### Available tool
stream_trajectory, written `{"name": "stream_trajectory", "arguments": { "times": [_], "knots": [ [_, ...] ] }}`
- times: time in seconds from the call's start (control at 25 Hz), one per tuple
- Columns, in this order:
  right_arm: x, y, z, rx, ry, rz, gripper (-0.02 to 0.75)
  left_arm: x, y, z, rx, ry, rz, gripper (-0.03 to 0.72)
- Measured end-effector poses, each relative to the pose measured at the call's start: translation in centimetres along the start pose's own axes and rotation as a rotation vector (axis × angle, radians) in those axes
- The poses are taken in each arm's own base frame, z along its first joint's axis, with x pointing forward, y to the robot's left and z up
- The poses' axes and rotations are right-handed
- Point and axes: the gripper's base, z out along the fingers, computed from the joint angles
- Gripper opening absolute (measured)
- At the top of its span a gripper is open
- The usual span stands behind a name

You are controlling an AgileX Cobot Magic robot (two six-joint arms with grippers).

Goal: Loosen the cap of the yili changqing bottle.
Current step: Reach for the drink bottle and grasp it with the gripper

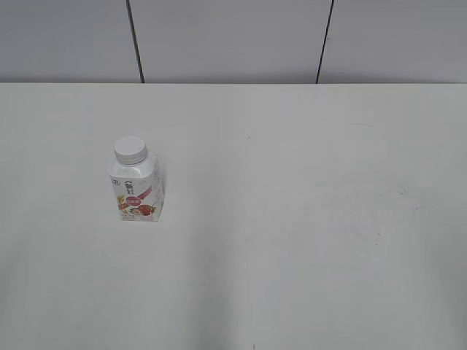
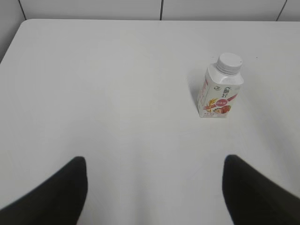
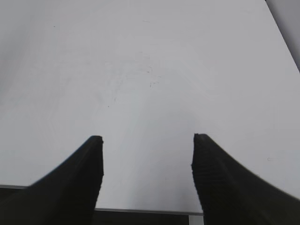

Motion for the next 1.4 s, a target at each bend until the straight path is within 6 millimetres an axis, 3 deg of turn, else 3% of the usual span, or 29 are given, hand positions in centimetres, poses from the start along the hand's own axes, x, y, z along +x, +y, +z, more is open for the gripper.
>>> {"name": "stream_trajectory", "arguments": {
  "times": [1.4],
  "knots": [
    [0.00,0.00,0.00,0.000,0.000,0.000,0.480,0.00,0.01,0.00,-0.001,0.000,0.001,0.541]
  ]
}}
